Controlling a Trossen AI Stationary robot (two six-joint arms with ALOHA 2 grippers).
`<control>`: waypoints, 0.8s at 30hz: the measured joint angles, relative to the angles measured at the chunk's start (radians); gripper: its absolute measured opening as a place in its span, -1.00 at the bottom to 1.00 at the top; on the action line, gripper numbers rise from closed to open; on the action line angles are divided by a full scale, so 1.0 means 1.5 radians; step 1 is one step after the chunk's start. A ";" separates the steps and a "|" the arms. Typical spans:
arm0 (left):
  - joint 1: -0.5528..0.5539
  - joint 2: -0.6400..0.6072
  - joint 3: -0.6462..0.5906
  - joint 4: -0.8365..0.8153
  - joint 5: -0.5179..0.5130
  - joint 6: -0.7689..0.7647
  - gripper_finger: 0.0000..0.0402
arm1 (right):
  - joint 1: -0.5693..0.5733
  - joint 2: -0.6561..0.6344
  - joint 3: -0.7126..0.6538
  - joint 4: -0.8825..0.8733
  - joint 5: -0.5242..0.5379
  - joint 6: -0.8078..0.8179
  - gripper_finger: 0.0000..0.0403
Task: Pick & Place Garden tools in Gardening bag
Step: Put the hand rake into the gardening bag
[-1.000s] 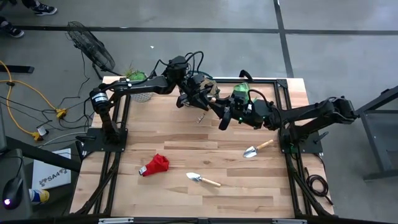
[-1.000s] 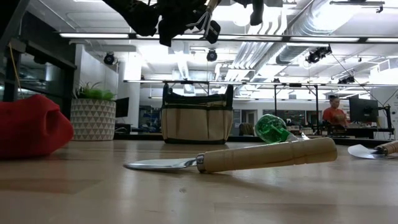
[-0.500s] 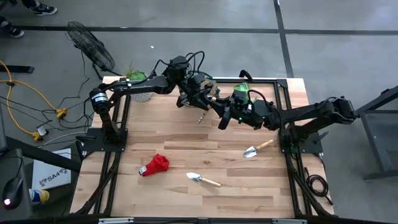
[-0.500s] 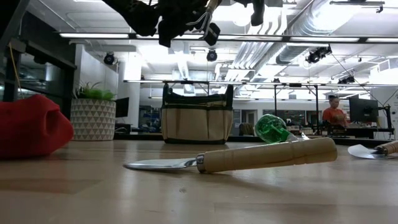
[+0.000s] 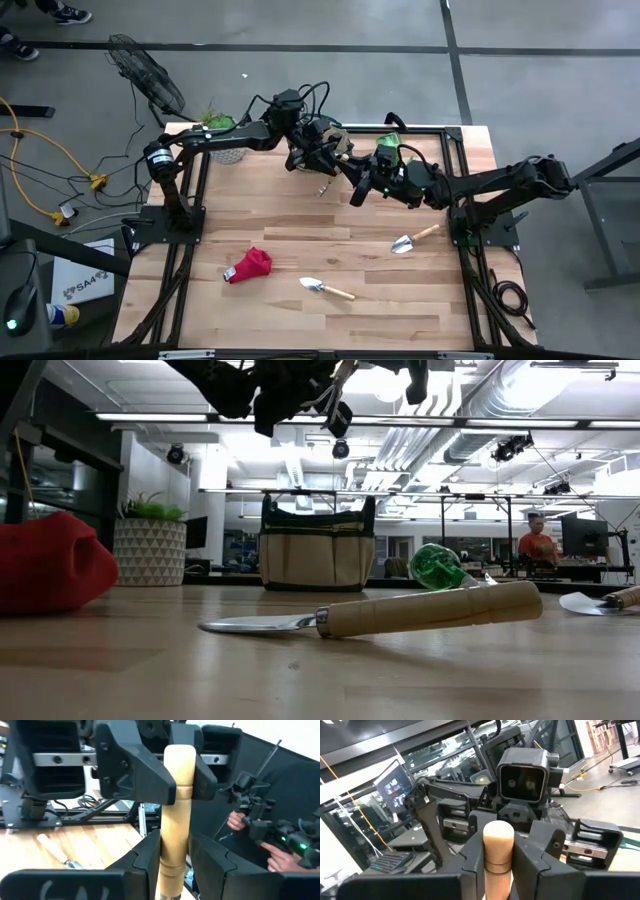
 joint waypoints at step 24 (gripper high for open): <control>0.113 -0.228 0.000 -0.530 -0.155 0.300 -0.49 | 0.052 0.005 0.000 -0.131 0.218 0.019 -0.71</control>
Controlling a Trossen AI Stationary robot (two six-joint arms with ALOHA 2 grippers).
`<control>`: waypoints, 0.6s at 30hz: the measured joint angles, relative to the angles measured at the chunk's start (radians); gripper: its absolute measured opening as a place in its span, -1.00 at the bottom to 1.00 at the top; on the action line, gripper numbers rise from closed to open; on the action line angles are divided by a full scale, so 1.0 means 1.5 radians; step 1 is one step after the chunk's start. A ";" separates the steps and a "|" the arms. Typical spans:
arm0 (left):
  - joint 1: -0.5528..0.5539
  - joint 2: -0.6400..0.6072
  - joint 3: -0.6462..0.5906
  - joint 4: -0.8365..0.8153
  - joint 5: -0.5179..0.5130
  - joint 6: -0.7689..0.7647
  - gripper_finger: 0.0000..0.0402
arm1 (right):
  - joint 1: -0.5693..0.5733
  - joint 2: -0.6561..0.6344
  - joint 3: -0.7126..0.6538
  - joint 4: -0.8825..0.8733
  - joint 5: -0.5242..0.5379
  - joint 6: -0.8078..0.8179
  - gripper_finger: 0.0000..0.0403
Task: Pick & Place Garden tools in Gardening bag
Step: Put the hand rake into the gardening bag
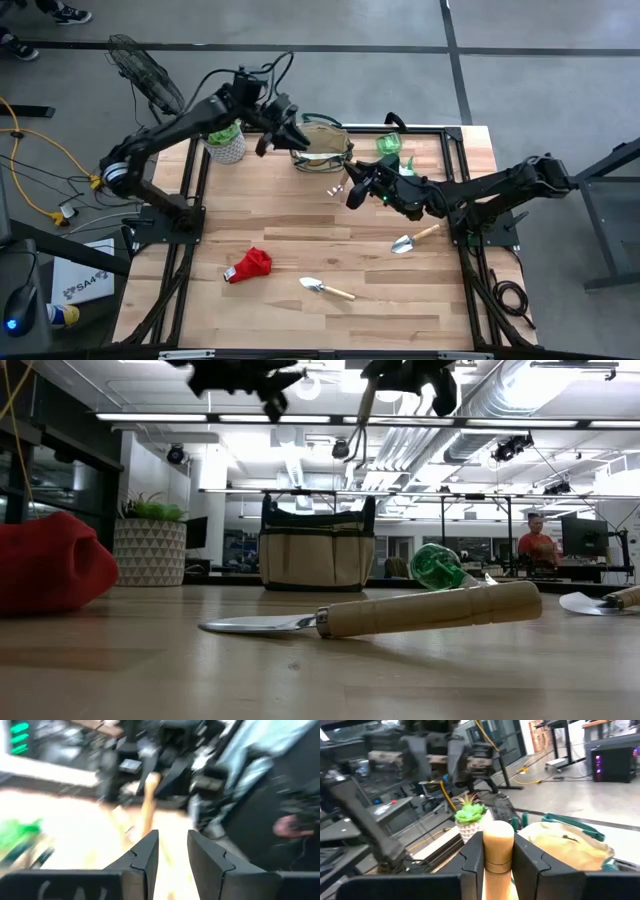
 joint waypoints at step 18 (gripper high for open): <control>-0.095 -0.311 -0.212 -0.165 -0.562 -0.035 -0.49 | -0.053 0.240 0.208 -0.073 0.036 -0.073 -0.71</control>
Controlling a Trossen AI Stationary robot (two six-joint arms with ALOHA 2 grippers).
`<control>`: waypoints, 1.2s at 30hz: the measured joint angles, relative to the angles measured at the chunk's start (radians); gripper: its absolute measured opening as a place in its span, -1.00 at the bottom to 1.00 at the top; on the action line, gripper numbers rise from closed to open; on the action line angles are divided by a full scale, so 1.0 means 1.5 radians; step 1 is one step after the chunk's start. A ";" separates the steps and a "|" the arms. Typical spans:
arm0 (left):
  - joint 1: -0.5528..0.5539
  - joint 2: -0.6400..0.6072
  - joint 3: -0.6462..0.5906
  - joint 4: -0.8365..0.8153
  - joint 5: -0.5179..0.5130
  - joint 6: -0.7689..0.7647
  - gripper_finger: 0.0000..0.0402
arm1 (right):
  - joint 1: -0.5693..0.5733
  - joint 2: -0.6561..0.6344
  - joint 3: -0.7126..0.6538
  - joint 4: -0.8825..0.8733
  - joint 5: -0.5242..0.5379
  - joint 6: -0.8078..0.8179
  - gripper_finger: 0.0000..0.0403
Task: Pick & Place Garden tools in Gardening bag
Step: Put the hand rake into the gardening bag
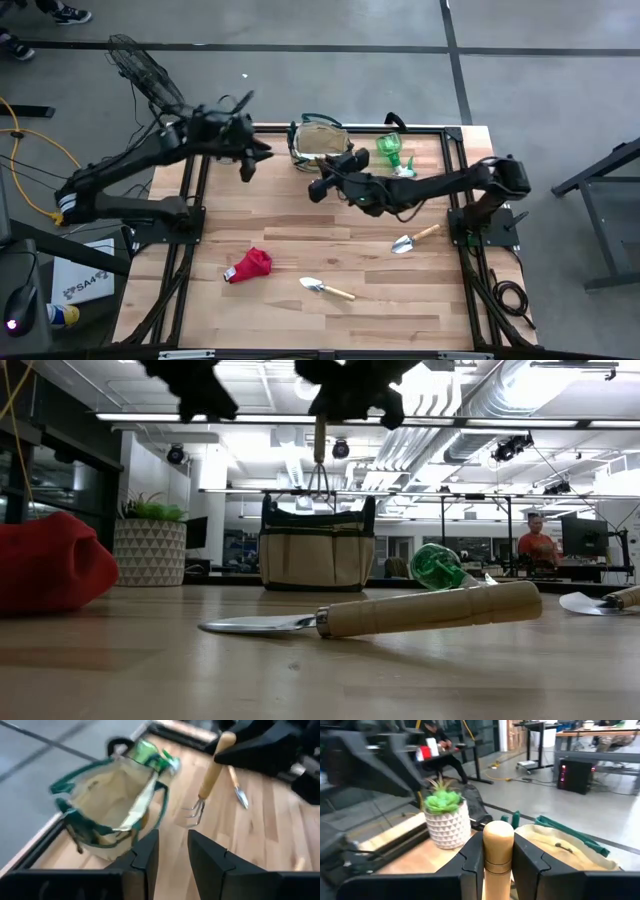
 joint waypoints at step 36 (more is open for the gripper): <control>0.000 -0.370 -0.405 0.267 -0.037 -0.230 -0.49 | -0.133 0.075 0.029 0.011 -0.060 0.088 -0.71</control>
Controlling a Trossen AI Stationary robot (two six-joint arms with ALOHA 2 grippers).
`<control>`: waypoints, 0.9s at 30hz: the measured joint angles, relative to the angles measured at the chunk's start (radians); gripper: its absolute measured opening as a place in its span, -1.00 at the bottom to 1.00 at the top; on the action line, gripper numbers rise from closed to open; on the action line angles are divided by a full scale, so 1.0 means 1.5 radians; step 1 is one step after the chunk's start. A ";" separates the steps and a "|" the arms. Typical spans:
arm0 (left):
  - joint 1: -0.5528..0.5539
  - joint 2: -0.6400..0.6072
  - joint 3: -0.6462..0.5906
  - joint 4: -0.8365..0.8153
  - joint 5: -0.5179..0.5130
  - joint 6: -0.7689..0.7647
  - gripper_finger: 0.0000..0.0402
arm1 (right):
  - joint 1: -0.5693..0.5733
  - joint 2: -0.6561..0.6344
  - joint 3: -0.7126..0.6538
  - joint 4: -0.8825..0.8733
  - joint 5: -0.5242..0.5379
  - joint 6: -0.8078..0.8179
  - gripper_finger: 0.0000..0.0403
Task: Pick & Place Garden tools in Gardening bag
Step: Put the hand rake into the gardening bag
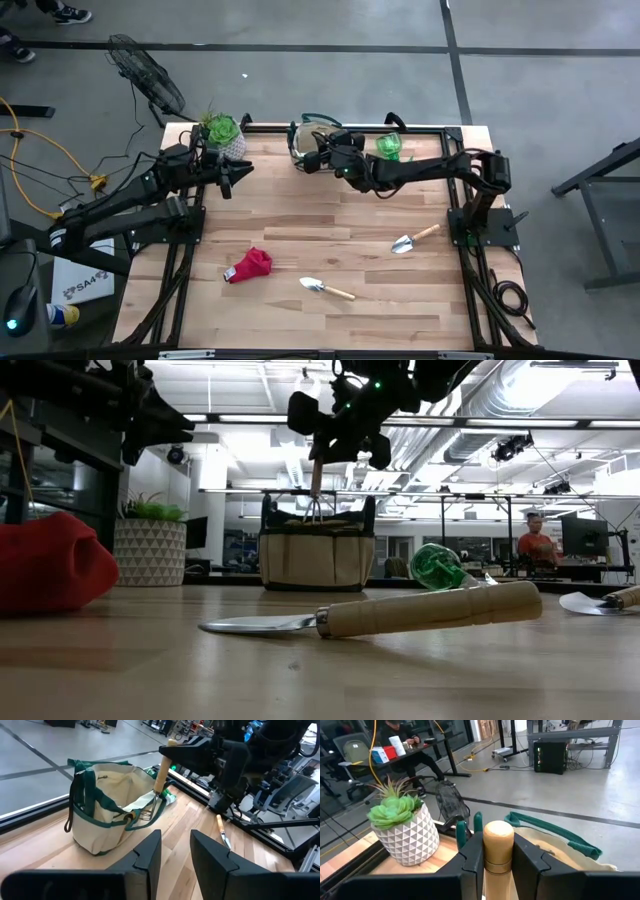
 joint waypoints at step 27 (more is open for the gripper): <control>0.000 0.000 0.000 0.000 0.000 -0.003 -0.49 | -0.049 -0.002 -0.001 0.009 -0.040 -0.013 -0.71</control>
